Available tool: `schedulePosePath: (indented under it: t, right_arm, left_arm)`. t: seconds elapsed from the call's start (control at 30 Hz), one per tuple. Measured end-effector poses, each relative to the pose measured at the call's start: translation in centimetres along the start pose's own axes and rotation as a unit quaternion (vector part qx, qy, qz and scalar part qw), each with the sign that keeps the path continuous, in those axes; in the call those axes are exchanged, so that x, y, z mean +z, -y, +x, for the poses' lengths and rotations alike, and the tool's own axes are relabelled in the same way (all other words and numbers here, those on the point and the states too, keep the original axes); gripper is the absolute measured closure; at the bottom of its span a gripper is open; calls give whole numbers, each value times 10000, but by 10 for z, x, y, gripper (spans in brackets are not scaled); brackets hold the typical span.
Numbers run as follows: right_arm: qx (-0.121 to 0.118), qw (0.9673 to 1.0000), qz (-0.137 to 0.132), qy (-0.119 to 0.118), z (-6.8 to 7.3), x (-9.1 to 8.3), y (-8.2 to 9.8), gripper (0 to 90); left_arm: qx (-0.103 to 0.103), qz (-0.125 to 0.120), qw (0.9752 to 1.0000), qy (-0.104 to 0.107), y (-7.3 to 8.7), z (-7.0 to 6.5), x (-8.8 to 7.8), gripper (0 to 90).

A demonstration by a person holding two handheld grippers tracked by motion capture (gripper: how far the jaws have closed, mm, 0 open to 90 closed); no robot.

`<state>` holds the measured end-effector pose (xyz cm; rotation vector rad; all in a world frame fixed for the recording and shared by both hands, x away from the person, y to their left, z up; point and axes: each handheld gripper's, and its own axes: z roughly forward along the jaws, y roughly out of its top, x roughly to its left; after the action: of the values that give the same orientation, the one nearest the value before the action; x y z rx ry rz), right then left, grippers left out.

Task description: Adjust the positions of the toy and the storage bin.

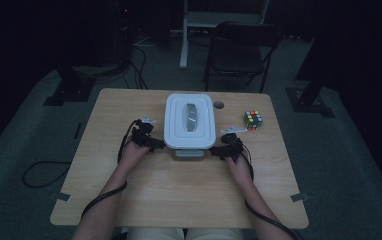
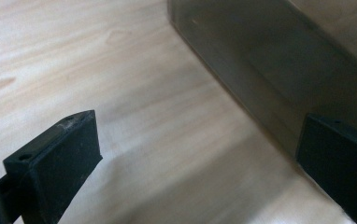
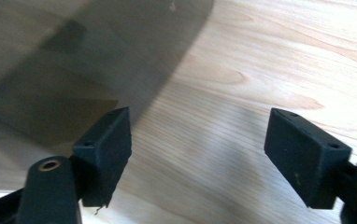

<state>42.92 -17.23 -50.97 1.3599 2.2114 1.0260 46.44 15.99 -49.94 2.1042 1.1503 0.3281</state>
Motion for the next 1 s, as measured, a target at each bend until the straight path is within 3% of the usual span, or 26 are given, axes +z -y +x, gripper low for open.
schedulePosePath:
  t: [0.17,0.2,0.3,0.37,0.4,0.5,0.57,0.67,0.73,0.87,1.0]
  right_arm:
    - [53,10000,-51,9,-9,5,-1,191]
    - [102,9998,-111,118,-16,8,-5,185]
    - [309,9992,-204,170,-26,13,-14,176]
    - [364,9989,-215,180,-28,15,-18,176]
    - [357,9987,-272,222,-31,20,-29,177]
    - [278,9991,-320,93,-33,26,-41,177]
    - [275,9991,-299,156,-33,28,-45,177]
    - [415,9983,-373,190,-34,31,-54,170]
    - [454,9979,-388,232,-34,31,-56,172]
    - [646,9969,-457,46,-37,29,-55,190]
    - [784,9962,-354,-165,-40,26,-53,213]
  left_arm:
    - [1,-131,9997,-195,-4,9,8,6]
    - [-61,-239,9993,-278,-6,15,10,6]
    - [-135,-261,9986,-437,-9,23,14,6]
    - [-135,-261,9986,-437,-9,23,14,6]
    - [-81,-270,9983,-506,-14,26,18,6]
    - [-104,-453,9976,-504,-20,27,17,6]
    - [-119,-420,9977,-525,-22,27,17,6]
    - [23,-359,9983,-459,-31,23,20,6]
    - [69,-376,9978,-539,-34,21,19,8]
    - [9,-483,9975,-523,-35,19,17,8]
    - [68,-529,9970,-556,-35,16,17,8]
